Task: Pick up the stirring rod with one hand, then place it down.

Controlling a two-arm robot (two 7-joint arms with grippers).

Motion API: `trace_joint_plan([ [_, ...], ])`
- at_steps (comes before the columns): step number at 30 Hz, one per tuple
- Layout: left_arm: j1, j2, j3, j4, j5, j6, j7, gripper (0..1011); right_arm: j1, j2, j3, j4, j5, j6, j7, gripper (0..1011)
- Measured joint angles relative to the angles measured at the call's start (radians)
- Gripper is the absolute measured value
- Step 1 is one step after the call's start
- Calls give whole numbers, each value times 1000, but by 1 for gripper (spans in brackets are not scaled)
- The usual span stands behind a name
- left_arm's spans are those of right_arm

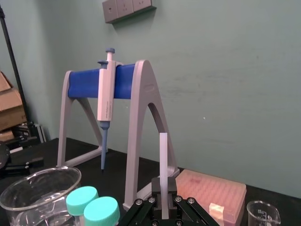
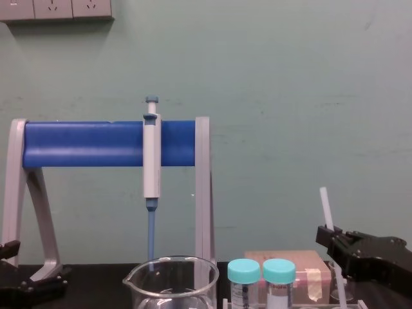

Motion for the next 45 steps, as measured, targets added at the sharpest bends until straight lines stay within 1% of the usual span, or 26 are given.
trace_joint_plan([
  [9, 0, 0, 0, 0, 0, 0, 0, 1000, 0, -2, -2, 10, -7, 6, -6, 68],
  [14, 0, 0, 0, 0, 0, 0, 0, 1000, 0, -2, -5, 8, -22, 11, -19, 68],
  [25, 0, 0, 0, 0, 0, 0, 0, 1000, 0, -2, -5, 9, -19, 11, -18, 68],
  [27, 0, 0, 0, 0, 0, 0, 0, 1000, 0, -2, -5, 9, -18, 12, -18, 85],
  [28, 0, 0, 0, 0, 0, 0, 0, 1000, -1, -1, -5, 9, -18, 13, -17, 127],
  [30, 0, 0, 0, 0, 0, 0, 0, 1000, -1, -1, -4, 9, -18, 13, -17, 168],
  [32, 0, 0, 0, 0, 0, 0, 0, 1000, -1, -2, -4, 9, -18, 13, -16, 242],
  [34, 0, 0, 0, 0, 0, 0, 0, 1000, -1, -2, -4, 9, -17, 13, -16, 280],
  [35, 0, 0, 0, 0, 0, 0, 0, 1001, -1, -2, -4, 9, -17, 13, -15, 339],
  [37, 0, 0, 0, 0, 0, 0, 0, 1000, -1, -2, -4, 9, -17, 13, -15, 398],
  [38, 0, 0, 0, 0, 0, 0, 0, 1000, -1, -2, -4, 9, -17, 13, -15, 398],
  [42, 0, 0, 0, 0, 0, 0, 0, 1000, 0, -2, -4, 9, -16, 13, -15, 540],
  [43, 0, 0, 0, 0, 0, 0, 0, 1001, 0, -2, -4, 9, -16, 13, -14, 600],
  [45, 0, 0, 0, 0, 0, 0, 0, 1000, 0, -2, -4, 9, -16, 13, -14, 640],
])
